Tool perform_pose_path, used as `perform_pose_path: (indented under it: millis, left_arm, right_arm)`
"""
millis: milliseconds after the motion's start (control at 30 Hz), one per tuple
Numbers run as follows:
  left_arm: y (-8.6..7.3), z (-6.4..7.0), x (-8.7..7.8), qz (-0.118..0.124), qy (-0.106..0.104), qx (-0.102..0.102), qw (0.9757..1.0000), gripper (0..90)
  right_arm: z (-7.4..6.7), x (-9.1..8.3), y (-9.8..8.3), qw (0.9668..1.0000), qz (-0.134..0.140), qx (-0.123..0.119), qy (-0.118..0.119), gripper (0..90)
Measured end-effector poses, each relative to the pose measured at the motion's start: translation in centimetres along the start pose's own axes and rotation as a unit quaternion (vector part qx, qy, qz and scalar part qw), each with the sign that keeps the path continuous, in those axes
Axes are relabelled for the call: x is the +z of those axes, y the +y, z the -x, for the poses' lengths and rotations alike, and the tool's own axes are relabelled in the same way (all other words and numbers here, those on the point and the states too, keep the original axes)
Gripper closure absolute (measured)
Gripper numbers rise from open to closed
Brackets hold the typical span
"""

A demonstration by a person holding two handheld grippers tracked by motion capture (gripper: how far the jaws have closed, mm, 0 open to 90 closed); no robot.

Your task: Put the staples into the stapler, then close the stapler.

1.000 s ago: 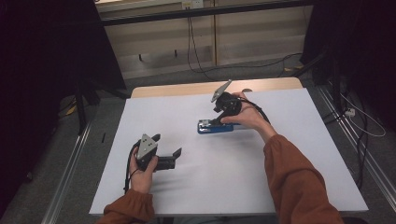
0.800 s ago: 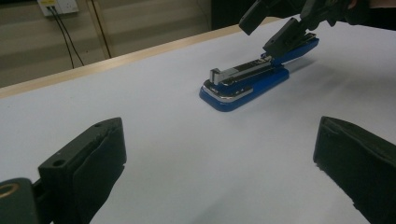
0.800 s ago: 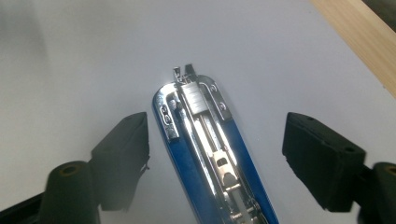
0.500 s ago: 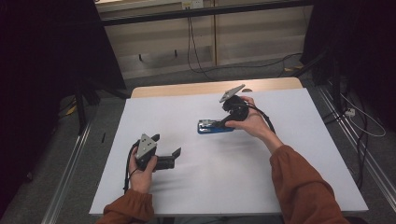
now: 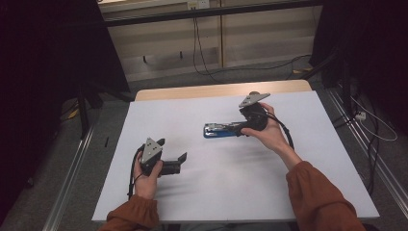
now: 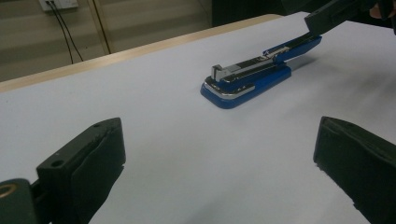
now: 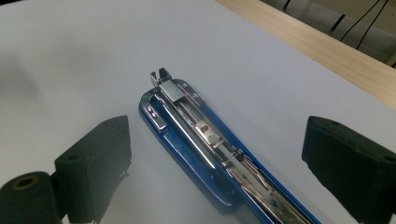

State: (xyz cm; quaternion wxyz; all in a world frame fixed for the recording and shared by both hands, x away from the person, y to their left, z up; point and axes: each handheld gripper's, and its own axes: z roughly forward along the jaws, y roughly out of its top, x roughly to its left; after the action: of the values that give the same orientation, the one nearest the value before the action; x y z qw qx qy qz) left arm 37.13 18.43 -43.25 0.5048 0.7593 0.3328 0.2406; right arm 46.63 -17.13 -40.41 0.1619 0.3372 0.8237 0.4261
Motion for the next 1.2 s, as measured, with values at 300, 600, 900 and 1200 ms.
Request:
perform_pose_path:
  millis: [300, 600, 900, 1200]
  left_arm:
    - [0.0, 0.1, 0.0, -0.004, 0.004, 0.002, 1.0000, 2.3]
    - [0.0, 0.2, 0.1, -0.007, 0.009, 0.006, 0.9999, 2.4]
    - [-0.1, 0.0, 0.3, -0.017, 0.008, 0.007, 0.9998, 2.9]
    - [0.1, -0.1, 1.0, -0.029, 0.022, -0.007, 0.9993, 5.8]
  right_arm:
    - [-0.1, -1.5, -1.4, 0.9996, 0.011, 0.024, -0.007, 5.3]
    - [-0.2, -2.7, -2.3, 0.9978, 0.033, 0.050, -0.029, 4.6]
    - [0.0, -4.0, -3.1, 0.9956, 0.051, 0.060, -0.050, 4.6]
    - [0.6, -5.0, -4.7, 0.9930, 0.054, 0.081, -0.067, 4.4]
